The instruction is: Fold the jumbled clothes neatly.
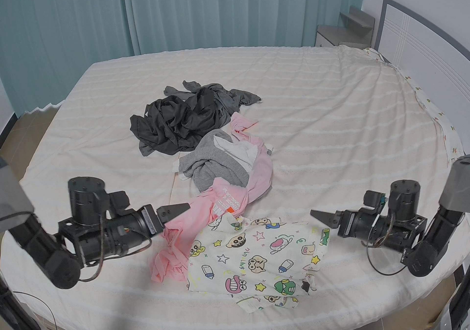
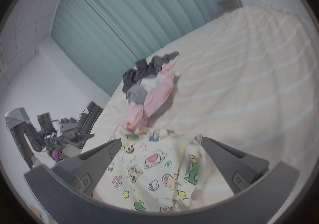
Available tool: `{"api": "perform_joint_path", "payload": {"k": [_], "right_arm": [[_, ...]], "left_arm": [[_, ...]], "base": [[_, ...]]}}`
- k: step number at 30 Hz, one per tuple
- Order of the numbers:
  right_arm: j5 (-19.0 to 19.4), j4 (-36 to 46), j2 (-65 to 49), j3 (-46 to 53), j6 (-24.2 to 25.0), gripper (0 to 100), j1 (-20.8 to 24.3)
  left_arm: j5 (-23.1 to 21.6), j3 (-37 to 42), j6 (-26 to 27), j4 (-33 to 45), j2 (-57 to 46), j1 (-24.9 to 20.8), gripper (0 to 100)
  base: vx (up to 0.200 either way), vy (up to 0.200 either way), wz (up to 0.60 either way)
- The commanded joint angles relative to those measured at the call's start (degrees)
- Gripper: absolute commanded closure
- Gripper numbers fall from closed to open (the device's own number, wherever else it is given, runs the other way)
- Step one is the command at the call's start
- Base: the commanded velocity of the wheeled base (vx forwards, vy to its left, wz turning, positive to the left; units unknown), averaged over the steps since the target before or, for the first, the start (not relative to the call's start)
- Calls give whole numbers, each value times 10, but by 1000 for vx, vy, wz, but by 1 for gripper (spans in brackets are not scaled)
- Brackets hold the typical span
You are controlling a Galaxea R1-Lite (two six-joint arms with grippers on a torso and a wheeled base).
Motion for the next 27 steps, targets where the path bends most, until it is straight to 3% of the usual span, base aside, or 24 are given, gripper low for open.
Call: {"api": "perform_joint_path", "payload": {"k": [1,4,7,8,10,11,13,16,18,23,25,27], "right_arm": [[-56,24,-267,84,-15,0,-43],[-88,94,-369,102,-62,0,-45],[-132,251,-527,92,-106,0,-48],[-132,251,-527,92,-106,0,-48],[-148,412,-655,59,-120,0,-53],[-148,421,-661,58,-120,0,-54],[-160,573,-769,33,-125,0,-72],[-156,684,-851,9,-126,0,-103],[-153,737,-895,-1,-127,0,-128],[-120,801,-989,2,-140,0,-166],[-118,811,-1026,0,-146,0,-166],[-112,830,-1088,-5,-198,0,-175]], "left_arm": [[25,84,7,28,-286,-2,0],[68,80,21,119,-376,-16,0],[139,69,68,281,-499,-19,0],[139,69,68,281,-499,-19,0],[182,56,87,404,-609,-19,0],[185,55,88,412,-614,-19,0],[247,42,118,534,-704,-15,0],[289,28,132,628,-797,-9,0],[300,18,133,685,-851,18,0],[290,19,156,765,-944,183,0],[280,20,169,767,-980,204,0],[285,19,210,761,-1009,197,0]], "base": [[0,0,0],[0,0,0],[0,0,0],[0,0,0],[0,0,0],[0,0,0],[0,0,0],[0,0,0],[0,0,0],[0,0,0],[0,0,0],[0,0,0]]}}
